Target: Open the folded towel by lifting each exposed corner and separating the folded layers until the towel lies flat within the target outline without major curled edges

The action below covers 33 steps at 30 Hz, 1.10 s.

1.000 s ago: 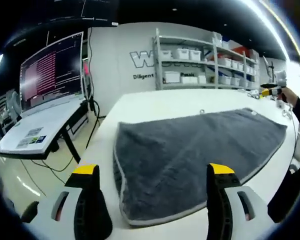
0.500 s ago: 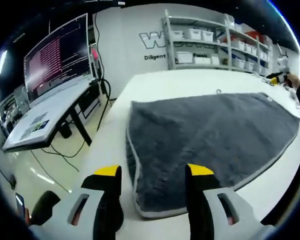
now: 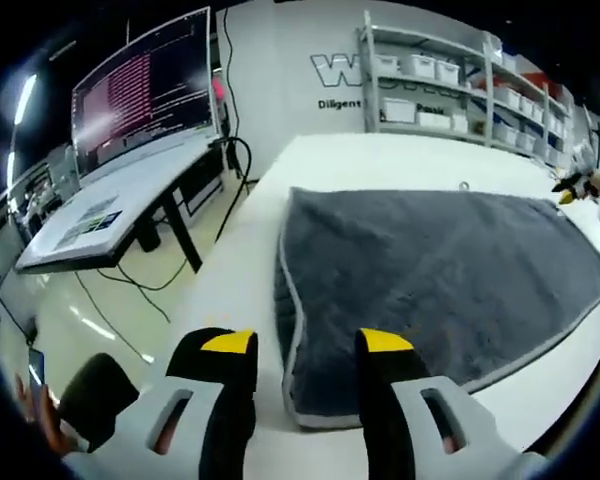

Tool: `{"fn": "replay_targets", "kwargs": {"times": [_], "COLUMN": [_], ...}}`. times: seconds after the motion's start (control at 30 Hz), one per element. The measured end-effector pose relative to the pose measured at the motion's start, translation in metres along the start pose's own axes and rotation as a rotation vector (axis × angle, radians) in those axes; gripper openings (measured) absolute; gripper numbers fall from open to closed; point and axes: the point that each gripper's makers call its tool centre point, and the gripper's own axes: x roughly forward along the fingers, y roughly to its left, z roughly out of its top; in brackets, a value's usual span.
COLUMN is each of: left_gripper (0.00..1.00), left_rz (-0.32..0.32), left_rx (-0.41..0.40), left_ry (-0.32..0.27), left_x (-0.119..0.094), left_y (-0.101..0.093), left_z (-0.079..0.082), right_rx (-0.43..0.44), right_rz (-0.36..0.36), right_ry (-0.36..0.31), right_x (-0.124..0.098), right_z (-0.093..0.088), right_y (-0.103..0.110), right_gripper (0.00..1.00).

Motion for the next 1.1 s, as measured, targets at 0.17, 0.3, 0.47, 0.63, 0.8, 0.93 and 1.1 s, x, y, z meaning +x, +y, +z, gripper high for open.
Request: {"fn": "replay_targets", "kwargs": {"times": [0.17, 0.3, 0.47, 0.63, 0.8, 0.93, 1.1], "left_gripper": [0.33, 0.31, 0.3, 0.28, 0.26, 0.19, 0.16], "left_rz": [0.01, 0.02, 0.019, 0.014, 0.022, 0.032, 0.051], "left_rx": [0.011, 0.012, -0.002, 0.002, -0.003, -0.014, -0.012], "left_ry": [0.033, 0.035, 0.039, 0.047, 0.069, 0.066, 0.076], "left_x": [0.004, 0.004, 0.002, 0.001, 0.001, 0.001, 0.002], "left_y": [0.003, 0.004, 0.005, 0.003, 0.004, 0.006, 0.011], "left_z": [-0.008, -0.008, -0.007, -0.006, -0.011, -0.011, -0.013], "right_rx": [0.117, 0.123, 0.12, 0.116, 0.1, 0.108, 0.12], "right_rz": [-0.054, -0.049, -0.051, -0.046, -0.053, -0.05, -0.051], "right_ry": [0.008, 0.025, 0.011, 0.02, 0.052, 0.058, 0.058], "right_x": [0.007, 0.009, 0.007, 0.011, 0.016, 0.016, 0.017], "right_z": [-0.008, -0.016, -0.012, -0.013, -0.017, -0.018, -0.019], "right_y": [-0.023, -0.022, -0.022, -0.02, -0.017, -0.017, -0.019], "right_gripper": [0.28, 0.28, 0.27, 0.26, 0.2, 0.19, 0.18]}}
